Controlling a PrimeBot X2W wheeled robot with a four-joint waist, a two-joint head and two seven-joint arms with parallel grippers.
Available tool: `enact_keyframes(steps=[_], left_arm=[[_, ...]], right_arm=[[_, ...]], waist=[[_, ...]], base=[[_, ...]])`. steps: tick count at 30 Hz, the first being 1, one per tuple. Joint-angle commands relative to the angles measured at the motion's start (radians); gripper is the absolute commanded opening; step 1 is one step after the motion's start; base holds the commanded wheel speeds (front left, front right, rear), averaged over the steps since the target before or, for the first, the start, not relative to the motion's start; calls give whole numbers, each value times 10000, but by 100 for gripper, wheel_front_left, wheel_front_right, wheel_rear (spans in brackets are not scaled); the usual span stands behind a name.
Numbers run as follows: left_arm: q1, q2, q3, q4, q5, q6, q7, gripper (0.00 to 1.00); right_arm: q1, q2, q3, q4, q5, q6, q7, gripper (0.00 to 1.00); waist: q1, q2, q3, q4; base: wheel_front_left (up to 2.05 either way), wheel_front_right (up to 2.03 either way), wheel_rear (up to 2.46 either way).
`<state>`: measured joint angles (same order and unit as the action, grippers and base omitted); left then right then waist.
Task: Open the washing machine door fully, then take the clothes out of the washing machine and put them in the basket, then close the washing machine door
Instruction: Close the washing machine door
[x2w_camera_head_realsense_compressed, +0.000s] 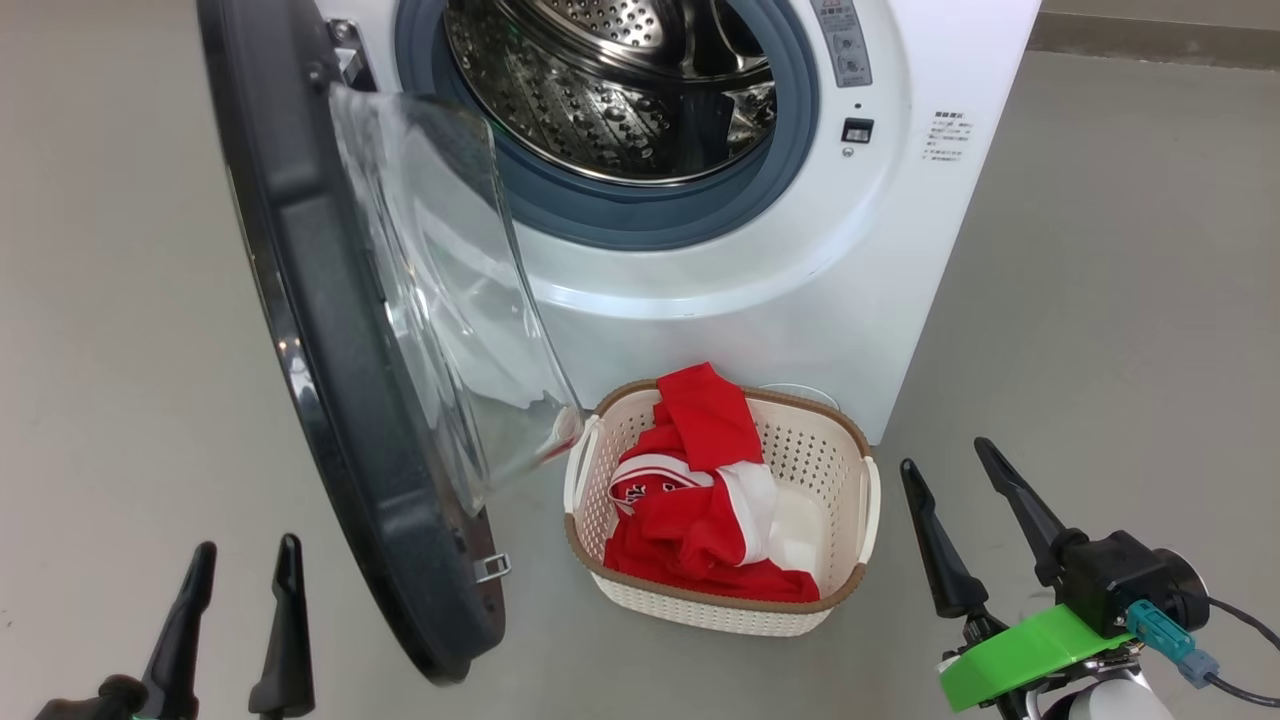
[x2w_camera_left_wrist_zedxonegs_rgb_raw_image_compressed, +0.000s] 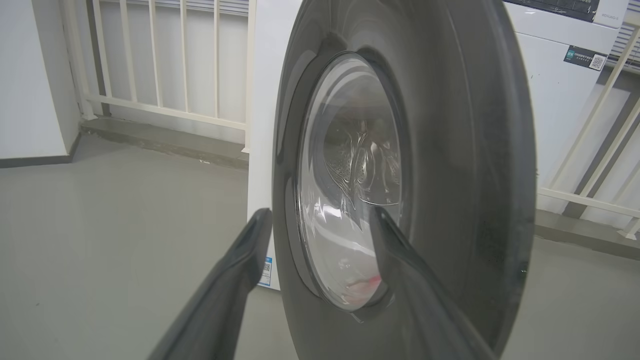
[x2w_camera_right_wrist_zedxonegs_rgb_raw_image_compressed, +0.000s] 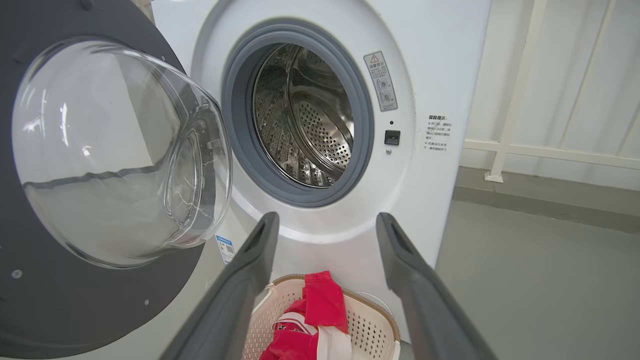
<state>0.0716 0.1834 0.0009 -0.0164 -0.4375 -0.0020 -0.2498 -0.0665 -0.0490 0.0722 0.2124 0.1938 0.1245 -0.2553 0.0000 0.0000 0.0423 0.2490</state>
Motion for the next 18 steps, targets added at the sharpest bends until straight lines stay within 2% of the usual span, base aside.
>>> enact_keyframes(steps=[1, 18], left_arm=[[-221, 87, 427, -184, 120, -85, -119, 100], [-334, -107, 469, -78, 596, -127, -120, 100]], right_arm=[[-133, -12, 180, -294, 56, 62, -65, 100], [-214, -12, 190, -252, 125, 62, -65, 100]], waist=[[0, 0, 8, 17], [0, 0, 116, -4]], base=[[0, 0, 0], [0, 0, 0]])
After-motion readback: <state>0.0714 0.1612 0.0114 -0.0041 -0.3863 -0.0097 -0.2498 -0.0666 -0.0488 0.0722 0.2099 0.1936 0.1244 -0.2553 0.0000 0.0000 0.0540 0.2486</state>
